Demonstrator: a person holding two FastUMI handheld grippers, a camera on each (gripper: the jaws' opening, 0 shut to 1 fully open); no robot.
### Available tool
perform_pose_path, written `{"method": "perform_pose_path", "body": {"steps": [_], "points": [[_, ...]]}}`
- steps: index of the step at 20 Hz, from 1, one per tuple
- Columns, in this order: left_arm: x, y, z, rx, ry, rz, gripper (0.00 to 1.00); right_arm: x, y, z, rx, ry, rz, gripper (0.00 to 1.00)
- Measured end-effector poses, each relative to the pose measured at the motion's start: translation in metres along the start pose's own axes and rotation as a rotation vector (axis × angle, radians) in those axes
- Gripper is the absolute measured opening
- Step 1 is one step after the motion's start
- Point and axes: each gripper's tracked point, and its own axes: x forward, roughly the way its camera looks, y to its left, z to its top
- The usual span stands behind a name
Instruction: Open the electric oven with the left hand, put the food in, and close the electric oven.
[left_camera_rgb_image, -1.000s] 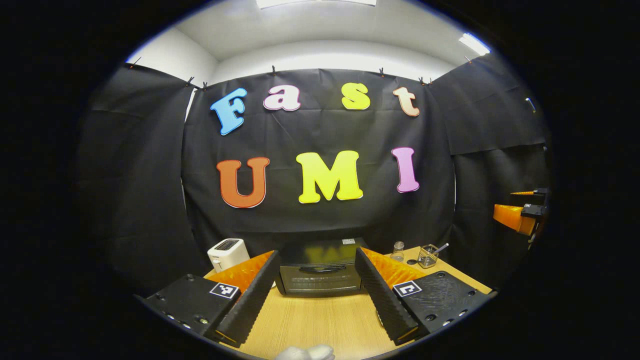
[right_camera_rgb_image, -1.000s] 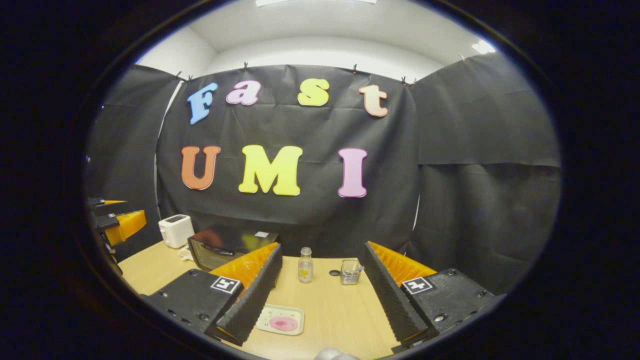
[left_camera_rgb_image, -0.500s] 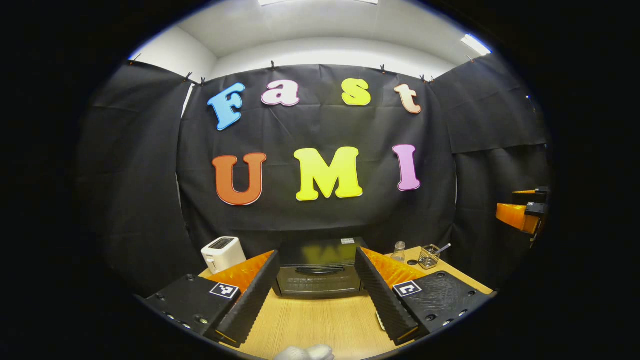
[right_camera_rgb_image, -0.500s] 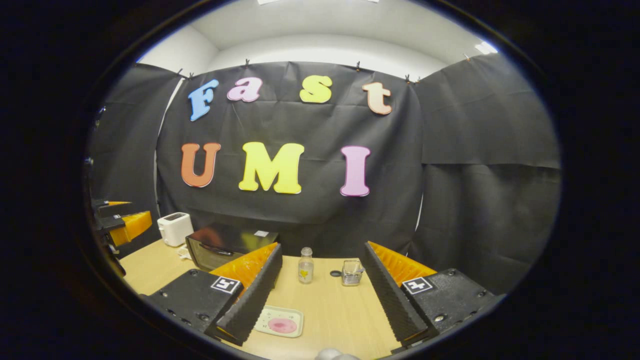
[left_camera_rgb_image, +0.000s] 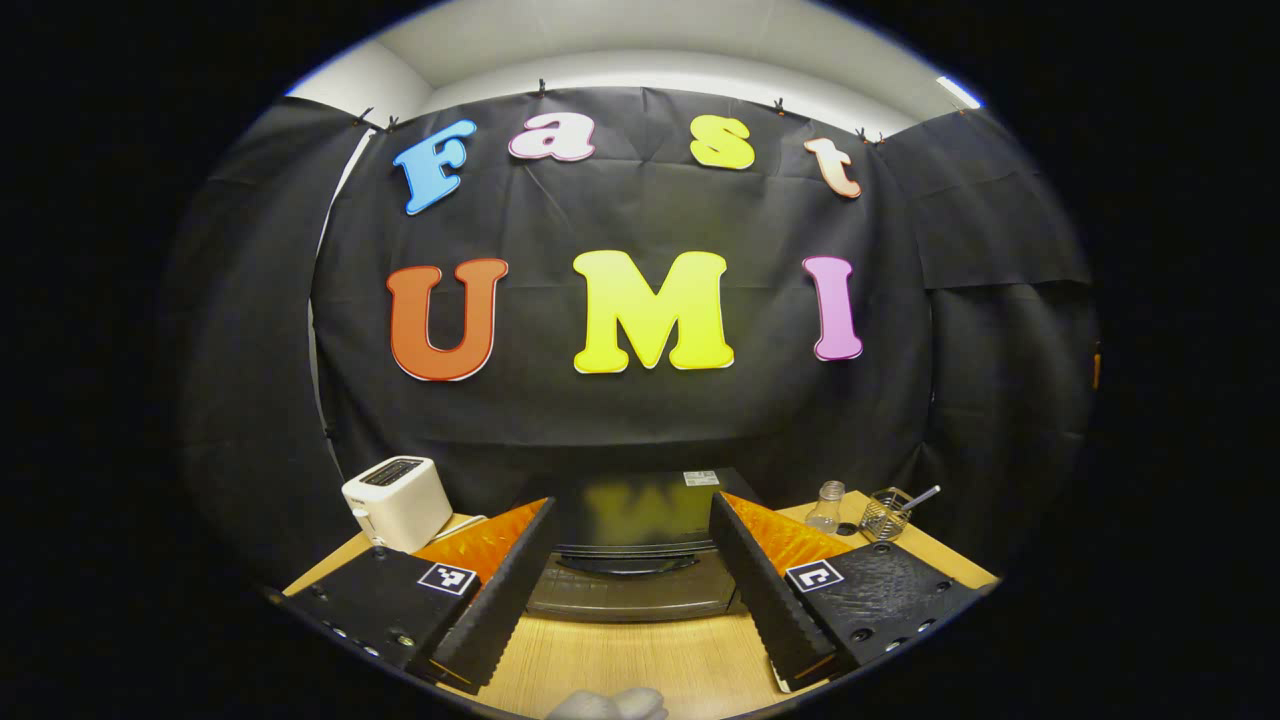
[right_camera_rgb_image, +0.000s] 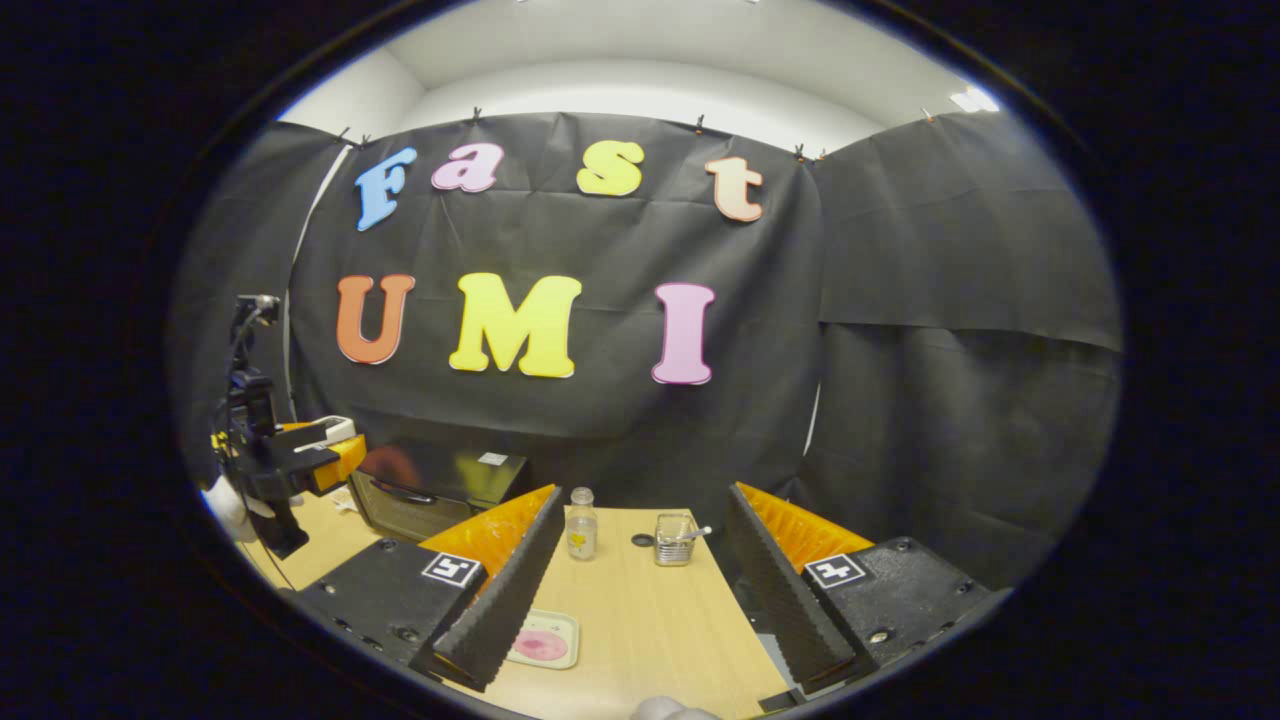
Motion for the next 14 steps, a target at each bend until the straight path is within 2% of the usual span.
{"method": "perform_pose_path", "body": {"steps": [3, 7, 10, 14], "points": [[0.047, -0.008, -0.040, -0.017, 0.079, -0.007, 0.96, -0.009, -0.015, -0.002, -0.010, 0.018, -0.053, 1.00], [0.087, -0.007, -0.086, 0.003, 0.162, -0.002, 0.97, -0.021, -0.029, -0.008, -0.018, 0.046, -0.108, 1.00], [0.096, -0.003, -0.110, 0.012, 0.222, -0.002, 0.97, -0.026, -0.035, -0.012, -0.004, 0.060, -0.131, 1.00], [0.092, -0.001, -0.108, 0.007, 0.213, 0.002, 0.97, -0.028, -0.033, -0.016, 0.005, 0.068, -0.128, 1.00]]}}
